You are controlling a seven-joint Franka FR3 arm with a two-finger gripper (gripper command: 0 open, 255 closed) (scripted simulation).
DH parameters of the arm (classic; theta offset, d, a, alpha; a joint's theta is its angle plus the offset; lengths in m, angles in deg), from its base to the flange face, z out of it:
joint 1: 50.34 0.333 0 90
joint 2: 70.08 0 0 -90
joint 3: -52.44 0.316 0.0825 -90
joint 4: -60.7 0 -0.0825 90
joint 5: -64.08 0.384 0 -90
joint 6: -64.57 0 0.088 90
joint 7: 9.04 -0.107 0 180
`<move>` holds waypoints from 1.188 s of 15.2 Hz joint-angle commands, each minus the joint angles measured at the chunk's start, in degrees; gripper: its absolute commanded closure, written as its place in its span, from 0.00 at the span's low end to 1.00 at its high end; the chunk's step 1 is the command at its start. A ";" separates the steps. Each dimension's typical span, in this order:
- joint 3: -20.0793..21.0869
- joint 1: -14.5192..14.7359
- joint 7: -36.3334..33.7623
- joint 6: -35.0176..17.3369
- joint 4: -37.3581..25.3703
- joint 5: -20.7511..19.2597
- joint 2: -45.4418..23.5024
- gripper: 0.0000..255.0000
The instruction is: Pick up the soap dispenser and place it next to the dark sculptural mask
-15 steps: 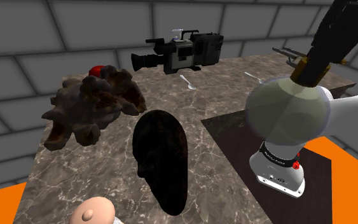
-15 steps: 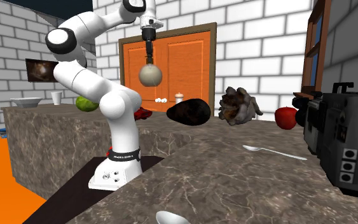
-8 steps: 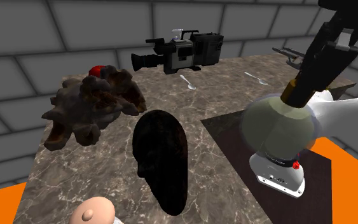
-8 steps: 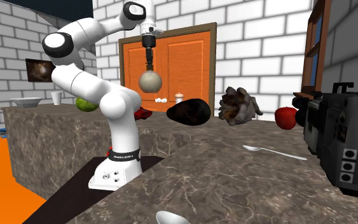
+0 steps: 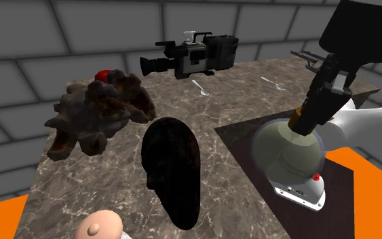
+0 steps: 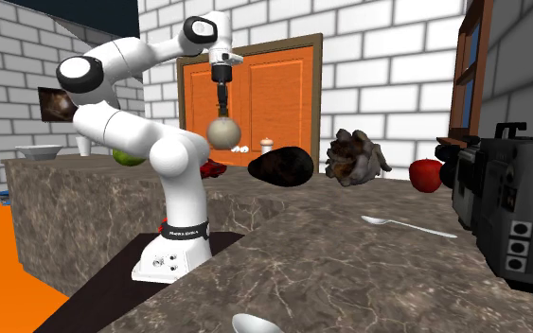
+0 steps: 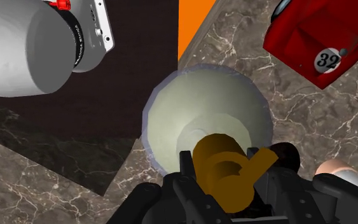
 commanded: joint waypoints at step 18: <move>6.78 3.95 0.92 -7.35 15.91 6.93 9.09 1.00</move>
